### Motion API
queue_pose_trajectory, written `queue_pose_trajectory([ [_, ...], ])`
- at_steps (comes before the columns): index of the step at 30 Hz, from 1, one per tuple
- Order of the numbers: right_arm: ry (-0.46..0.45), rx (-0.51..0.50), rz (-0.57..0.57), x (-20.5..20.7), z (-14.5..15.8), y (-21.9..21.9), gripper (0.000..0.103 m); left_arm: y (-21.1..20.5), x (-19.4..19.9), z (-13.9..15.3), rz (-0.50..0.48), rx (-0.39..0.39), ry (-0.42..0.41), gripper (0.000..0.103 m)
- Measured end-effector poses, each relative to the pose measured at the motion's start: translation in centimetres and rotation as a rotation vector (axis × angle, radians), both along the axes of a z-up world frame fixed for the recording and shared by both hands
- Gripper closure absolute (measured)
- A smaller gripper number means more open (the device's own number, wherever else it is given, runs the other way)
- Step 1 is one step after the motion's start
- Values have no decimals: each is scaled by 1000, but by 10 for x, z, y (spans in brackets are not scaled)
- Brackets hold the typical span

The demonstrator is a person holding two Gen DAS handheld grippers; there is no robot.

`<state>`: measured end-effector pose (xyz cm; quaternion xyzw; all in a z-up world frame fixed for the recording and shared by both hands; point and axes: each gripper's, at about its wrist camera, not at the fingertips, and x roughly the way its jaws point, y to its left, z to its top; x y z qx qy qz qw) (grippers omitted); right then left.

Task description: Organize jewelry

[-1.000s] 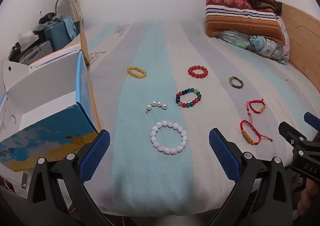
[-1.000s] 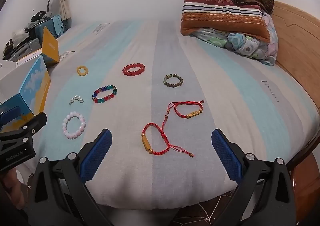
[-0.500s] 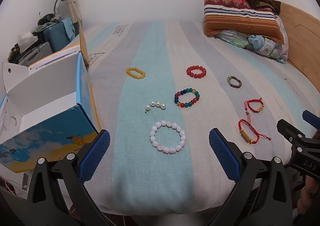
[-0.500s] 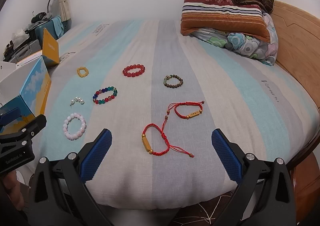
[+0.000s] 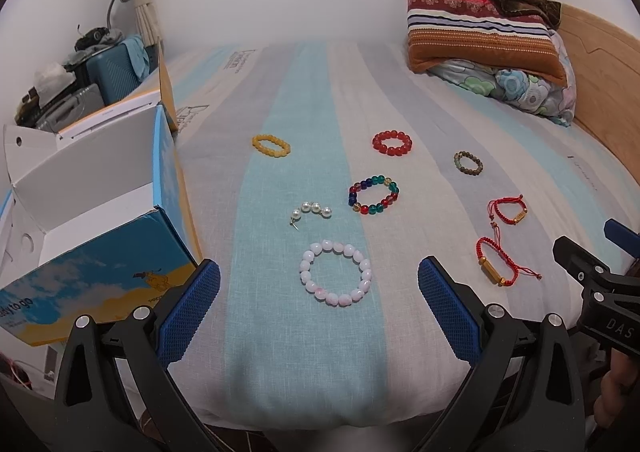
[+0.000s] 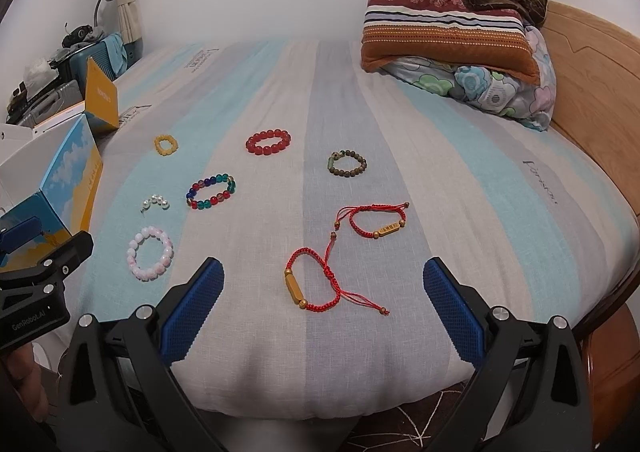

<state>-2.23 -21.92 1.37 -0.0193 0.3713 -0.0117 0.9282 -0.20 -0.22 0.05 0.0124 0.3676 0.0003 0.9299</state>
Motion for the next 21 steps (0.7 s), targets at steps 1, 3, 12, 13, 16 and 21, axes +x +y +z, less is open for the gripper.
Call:
queue_pose_trajectory([
  [1, 1, 1, 0, 0, 0, 0, 8, 0, 0, 0, 0, 0, 0, 6],
  [3, 0, 3, 0, -1, 0, -1, 8, 1, 0, 0, 1, 1, 1, 6],
  [12, 0, 1, 1, -2, -1, 0, 8, 0, -1, 1, -2, 2, -1, 6],
  [13, 0, 1, 2, -2, -1, 0, 8, 0, -1, 1, -2, 2, -1, 6],
  [16, -1, 3, 3, -2, 0, 0, 8, -1, -2, 1, -3, 2, -1, 6],
  [21, -1, 5, 4, -3, 1, 0, 8, -2, -5, 3, -7, 1, -4, 6],
])
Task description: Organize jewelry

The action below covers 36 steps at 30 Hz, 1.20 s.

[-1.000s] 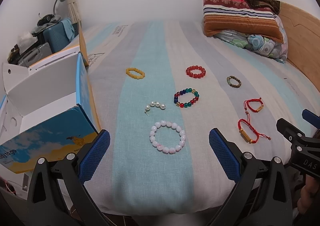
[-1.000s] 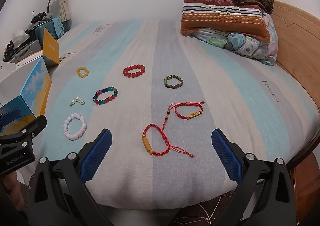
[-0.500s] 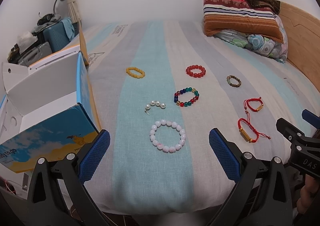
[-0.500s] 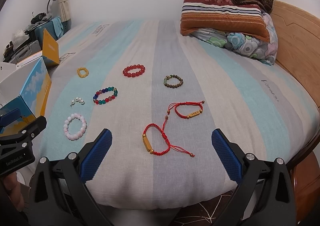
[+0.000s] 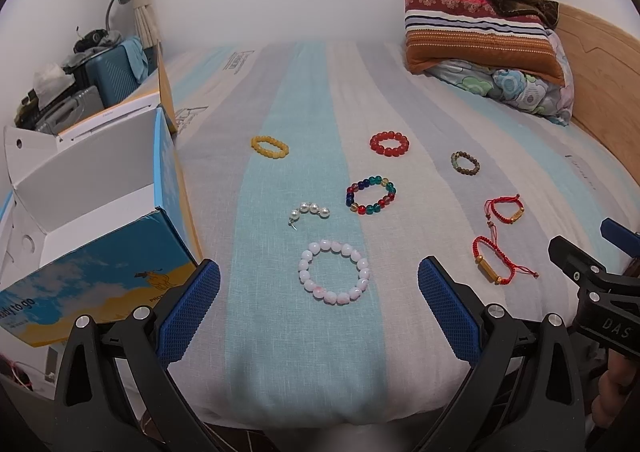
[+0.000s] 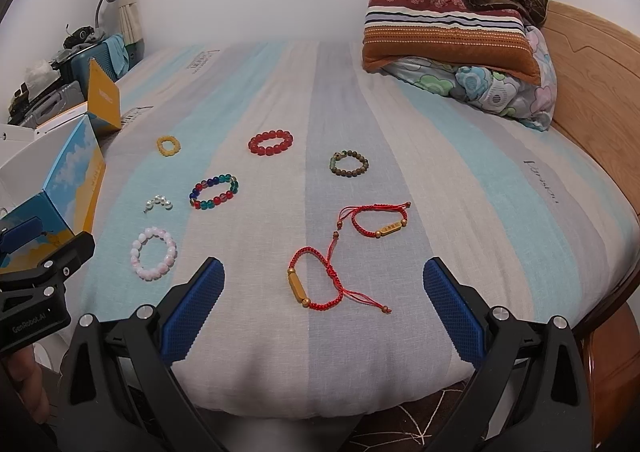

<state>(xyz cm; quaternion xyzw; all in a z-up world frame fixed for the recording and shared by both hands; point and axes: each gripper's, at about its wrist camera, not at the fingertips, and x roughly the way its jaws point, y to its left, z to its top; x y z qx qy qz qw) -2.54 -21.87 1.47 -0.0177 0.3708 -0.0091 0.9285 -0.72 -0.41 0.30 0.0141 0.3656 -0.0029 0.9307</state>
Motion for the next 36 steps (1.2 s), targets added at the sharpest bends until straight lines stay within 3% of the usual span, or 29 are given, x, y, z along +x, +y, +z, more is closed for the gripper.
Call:
queue_pose_trajectory([
  [36, -6, 0, 8, -1, 4, 1, 8, -3, -1, 4, -9, 1, 0, 6],
])
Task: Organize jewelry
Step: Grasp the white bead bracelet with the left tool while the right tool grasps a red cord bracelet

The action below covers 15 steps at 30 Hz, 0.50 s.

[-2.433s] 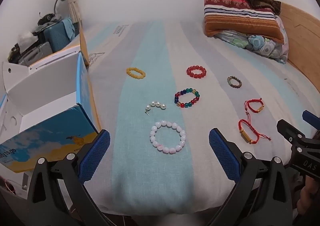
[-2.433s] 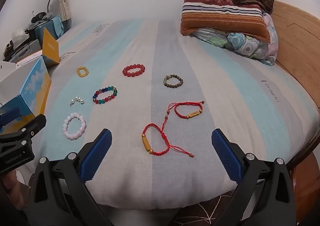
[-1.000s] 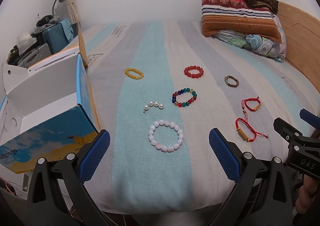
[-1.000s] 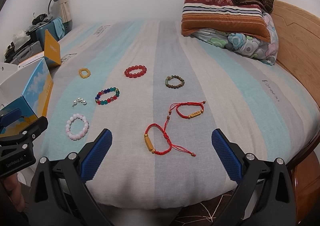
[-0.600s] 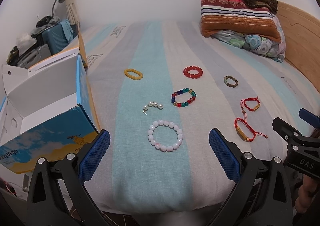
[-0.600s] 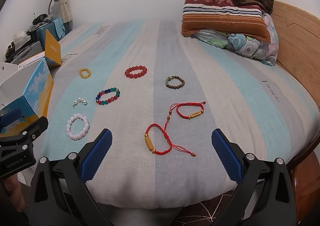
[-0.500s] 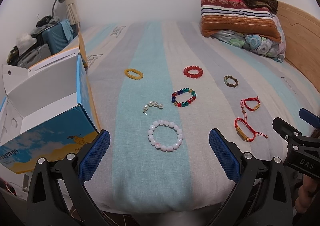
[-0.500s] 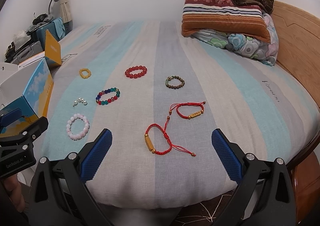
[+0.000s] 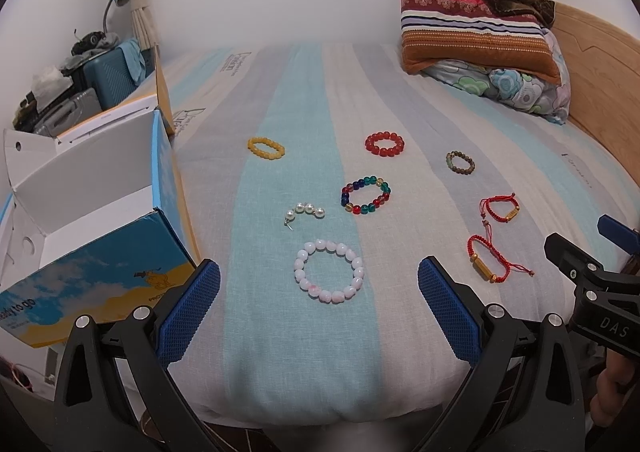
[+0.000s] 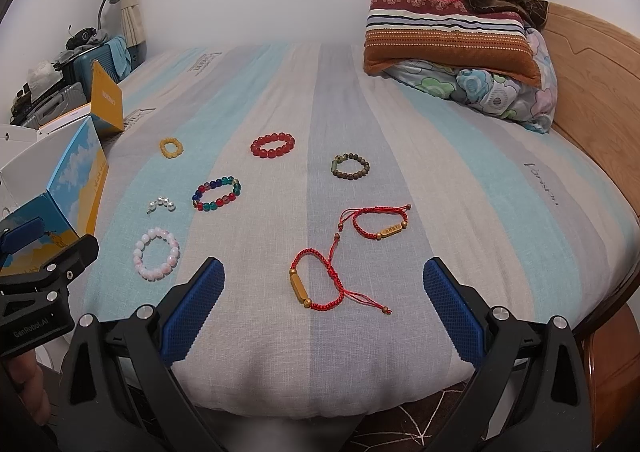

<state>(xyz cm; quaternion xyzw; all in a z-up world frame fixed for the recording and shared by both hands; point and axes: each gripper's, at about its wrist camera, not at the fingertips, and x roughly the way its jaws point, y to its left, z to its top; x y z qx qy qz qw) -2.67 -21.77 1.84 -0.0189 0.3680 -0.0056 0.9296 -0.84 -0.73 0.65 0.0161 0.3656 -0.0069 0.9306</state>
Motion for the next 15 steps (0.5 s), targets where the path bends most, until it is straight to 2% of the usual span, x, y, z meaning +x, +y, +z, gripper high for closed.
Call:
queue_pose_trajectory([
  [8, 13, -18, -4, 18, -4, -9, 8, -3, 23, -16, -8, 4, 40, 6],
  [15, 67, -40, -16, 63, -29, -32, 8, -10, 61, -53, -19, 6, 109, 6],
])
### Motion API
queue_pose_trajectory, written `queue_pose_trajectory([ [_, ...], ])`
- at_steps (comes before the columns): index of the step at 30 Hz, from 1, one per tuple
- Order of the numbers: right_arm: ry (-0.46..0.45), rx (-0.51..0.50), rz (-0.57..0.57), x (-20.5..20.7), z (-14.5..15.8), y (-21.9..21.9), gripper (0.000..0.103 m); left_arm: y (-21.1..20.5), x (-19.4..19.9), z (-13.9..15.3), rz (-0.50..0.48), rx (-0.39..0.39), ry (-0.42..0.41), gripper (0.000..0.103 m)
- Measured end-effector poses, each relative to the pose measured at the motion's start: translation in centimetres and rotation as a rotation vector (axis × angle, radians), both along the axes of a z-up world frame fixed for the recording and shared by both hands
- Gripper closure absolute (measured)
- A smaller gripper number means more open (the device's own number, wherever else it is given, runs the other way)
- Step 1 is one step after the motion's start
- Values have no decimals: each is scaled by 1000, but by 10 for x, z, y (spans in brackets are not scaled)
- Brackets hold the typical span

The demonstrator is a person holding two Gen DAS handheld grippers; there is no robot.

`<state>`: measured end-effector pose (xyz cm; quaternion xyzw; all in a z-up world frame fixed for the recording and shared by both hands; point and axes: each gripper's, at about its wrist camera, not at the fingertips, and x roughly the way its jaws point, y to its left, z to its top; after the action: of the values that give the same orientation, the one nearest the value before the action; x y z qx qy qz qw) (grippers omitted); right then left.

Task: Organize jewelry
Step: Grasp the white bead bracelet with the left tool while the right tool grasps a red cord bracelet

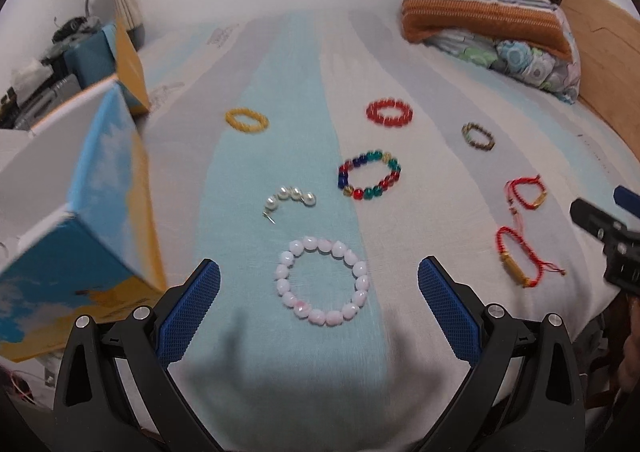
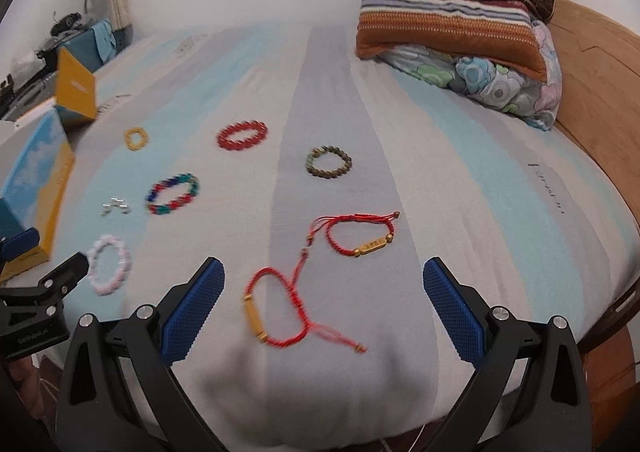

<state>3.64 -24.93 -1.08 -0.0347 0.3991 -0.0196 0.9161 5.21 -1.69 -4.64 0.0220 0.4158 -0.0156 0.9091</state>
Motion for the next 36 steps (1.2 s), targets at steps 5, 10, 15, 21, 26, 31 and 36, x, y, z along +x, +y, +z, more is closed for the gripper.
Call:
queue_pose_trajectory([
  [5, 61, 4, -40, 35, -28, -26, 11, -2, 23, -33, -7, 7, 61, 6],
  [10, 109, 22, -57, 58, -53, -41, 14, -1, 37, -54, -10, -7, 103, 6],
  [15, 144, 21, -51, 74, -72, -43, 20, -3, 39, -61, -18, 4, 94, 6],
  [21, 185, 84, -57, 82, -88, -50, 36, -3, 36, -60, -27, -12, 94, 23],
  [26, 181, 113, -73, 83, -88, -56, 63, -3, 32, -57, -37, -28, 98, 51],
  [31, 181, 125, -82, 82, -86, -61, 89, -3, 29, -54, -38, -43, 112, 77],
  [36, 166, 128, -77, 78, -82, -63, 101, 0, 25, -50, -41, -65, 120, 83],
])
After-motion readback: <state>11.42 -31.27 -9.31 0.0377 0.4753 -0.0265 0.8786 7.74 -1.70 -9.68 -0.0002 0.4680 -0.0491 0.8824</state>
